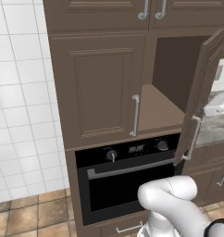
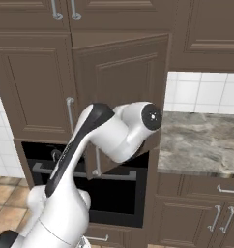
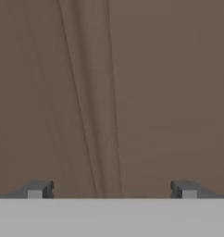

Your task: Open the cabinet. Pick the sponge and place it next to the sink. Then close the cabinet.

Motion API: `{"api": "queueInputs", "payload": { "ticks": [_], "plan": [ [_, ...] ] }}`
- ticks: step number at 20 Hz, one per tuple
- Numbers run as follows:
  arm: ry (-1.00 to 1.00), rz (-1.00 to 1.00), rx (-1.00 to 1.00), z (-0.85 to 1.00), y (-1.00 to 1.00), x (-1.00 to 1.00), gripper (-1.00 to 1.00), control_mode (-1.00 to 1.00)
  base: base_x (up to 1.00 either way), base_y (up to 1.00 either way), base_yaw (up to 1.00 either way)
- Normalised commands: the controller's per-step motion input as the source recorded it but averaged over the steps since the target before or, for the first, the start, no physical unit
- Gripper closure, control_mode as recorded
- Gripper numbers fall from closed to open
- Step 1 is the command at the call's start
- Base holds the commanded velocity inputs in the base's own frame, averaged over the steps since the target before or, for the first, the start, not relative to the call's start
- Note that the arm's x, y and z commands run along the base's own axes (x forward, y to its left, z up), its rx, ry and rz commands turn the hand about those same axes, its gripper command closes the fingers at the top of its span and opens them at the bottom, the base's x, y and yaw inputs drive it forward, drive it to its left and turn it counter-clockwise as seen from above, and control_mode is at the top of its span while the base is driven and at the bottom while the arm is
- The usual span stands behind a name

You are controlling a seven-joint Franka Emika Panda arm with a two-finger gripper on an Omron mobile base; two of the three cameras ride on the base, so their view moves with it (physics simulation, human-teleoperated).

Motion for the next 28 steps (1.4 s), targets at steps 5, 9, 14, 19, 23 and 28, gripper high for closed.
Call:
{"api": "queueInputs", "payload": {
  "ticks": [5, 9, 14, 19, 23, 28],
  "plan": [
    [0.0, -0.33, 0.0, 0.0, 0.66, 0.59, -1.0, -1.0, 0.0, 0.0, 0.0],
    [0.0, -0.34, 0.0, 0.0, 0.55, 0.69, -1.0, -1.0, 0.0, 0.0, 0.0],
    [0.0, -0.29, 0.0, 0.0, 0.38, 0.74, -1.0, -1.0, 0.0, 0.0, 0.0],
    [0.0, -0.22, 0.0, 0.0, 0.18, 0.58, -1.0, -1.0, 0.0, 0.0, 0.0],
    [0.0, -0.16, 0.0, 0.0, 0.03, 0.45, -1.0, -1.0, 0.0, 0.0, 0.0],
    [0.0, -0.12, 0.01, 0.0, 0.0, 0.52, -1.0, -1.0, 0.0, 0.0, 0.0]
  ]
}}
